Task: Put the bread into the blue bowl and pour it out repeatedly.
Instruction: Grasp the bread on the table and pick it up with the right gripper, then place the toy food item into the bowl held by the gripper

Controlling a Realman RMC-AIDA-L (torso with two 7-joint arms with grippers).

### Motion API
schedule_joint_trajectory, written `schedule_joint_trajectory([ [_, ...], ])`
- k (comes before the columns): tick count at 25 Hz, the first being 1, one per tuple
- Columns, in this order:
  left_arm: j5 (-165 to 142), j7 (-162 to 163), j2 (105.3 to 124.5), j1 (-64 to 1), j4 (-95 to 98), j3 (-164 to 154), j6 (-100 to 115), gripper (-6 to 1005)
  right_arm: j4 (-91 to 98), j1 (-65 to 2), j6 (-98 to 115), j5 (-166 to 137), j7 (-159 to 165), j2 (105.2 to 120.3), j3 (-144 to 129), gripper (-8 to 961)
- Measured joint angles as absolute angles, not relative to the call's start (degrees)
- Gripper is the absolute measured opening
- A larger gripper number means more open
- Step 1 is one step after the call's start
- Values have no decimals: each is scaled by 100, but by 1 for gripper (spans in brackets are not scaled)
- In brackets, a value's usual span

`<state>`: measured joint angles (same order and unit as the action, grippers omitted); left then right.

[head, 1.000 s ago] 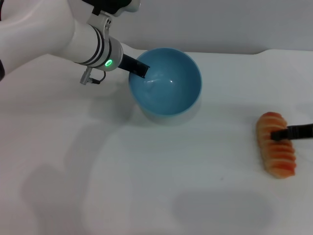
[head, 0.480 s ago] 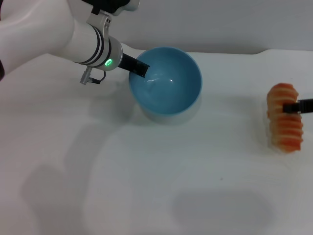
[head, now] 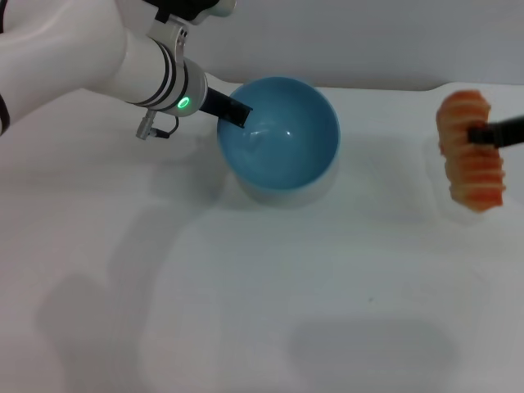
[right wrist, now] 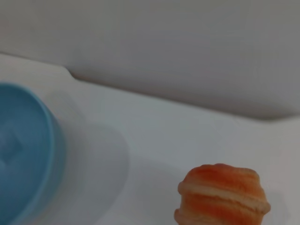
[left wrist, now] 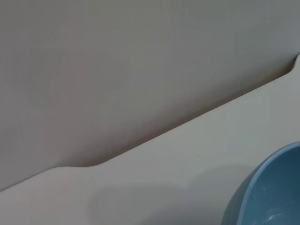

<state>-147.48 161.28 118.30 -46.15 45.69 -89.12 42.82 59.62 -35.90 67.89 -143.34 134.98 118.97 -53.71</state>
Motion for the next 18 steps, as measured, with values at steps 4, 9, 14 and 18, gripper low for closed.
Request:
schedule_joint_trajectory([
  [4, -14748, 16128, 11838, -4619, 4558, -8929, 4315, -2, 6427, -3659, 6971, -14304, 13537, 11899, -5465, 174],
  [9, -14627, 16128, 11853, -4632, 4558, -8954, 4384, -2, 6884, -3796, 7116, -14009, 13543, 11904, -5644, 145],
  [14, -14296, 16129, 11860, -4757, 4551, -9297, 4523, -1, 7031, -3979, 7053, -13604, 13513, 11890, -5958, 138],
  [18, -14071, 16134, 11866, -4802, 4547, -9389, 4643, -1, 6959, -4041, 6836, -13323, 13514, 11895, -6403, 134],
])
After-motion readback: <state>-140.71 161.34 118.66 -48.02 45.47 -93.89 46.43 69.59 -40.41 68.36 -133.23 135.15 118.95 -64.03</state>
